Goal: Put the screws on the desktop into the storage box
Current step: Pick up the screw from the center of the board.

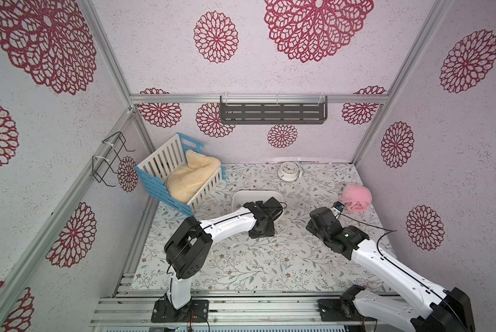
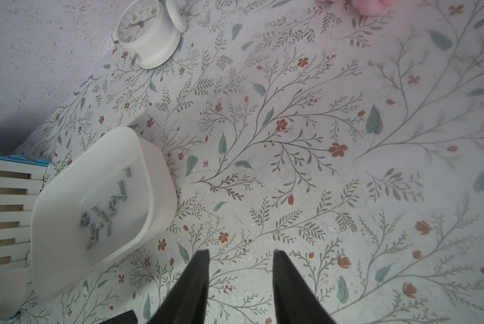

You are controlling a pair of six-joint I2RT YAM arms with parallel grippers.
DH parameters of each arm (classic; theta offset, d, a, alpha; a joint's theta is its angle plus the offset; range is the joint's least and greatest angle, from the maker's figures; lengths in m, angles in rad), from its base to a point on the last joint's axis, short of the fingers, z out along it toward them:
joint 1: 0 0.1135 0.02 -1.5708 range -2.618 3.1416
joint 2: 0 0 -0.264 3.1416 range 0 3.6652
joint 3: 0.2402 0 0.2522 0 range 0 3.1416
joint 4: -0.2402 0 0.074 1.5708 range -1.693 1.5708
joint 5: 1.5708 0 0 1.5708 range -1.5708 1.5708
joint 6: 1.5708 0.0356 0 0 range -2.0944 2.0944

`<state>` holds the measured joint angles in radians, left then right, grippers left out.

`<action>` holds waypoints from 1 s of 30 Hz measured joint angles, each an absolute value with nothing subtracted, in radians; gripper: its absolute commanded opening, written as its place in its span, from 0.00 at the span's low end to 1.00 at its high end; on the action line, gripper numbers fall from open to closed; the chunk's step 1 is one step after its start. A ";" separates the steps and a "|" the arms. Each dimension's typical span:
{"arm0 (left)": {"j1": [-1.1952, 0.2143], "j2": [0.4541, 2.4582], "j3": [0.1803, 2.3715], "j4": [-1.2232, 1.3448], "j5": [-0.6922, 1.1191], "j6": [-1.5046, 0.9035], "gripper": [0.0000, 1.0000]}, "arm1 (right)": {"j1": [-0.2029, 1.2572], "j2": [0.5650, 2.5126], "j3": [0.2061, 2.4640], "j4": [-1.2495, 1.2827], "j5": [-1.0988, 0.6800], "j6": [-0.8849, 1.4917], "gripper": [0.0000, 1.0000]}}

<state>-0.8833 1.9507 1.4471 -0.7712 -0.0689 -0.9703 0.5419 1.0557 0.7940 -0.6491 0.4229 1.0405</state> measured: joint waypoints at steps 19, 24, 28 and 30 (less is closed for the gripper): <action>-0.917 2.080 1.481 -0.763 -0.054 -0.981 0.46 | 0.506 0.942 0.749 -0.657 0.426 1.041 0.42; -0.918 2.094 1.499 -0.764 -0.052 -0.976 0.39 | 0.501 0.942 0.748 -0.655 0.424 1.041 0.42; -0.919 2.103 1.510 -0.761 -0.043 -0.972 0.35 | 0.499 0.942 0.748 -0.652 0.421 1.040 0.42; -0.919 2.103 1.510 -0.762 -0.040 -0.970 0.32 | 0.498 0.942 0.747 -0.652 0.421 1.041 0.42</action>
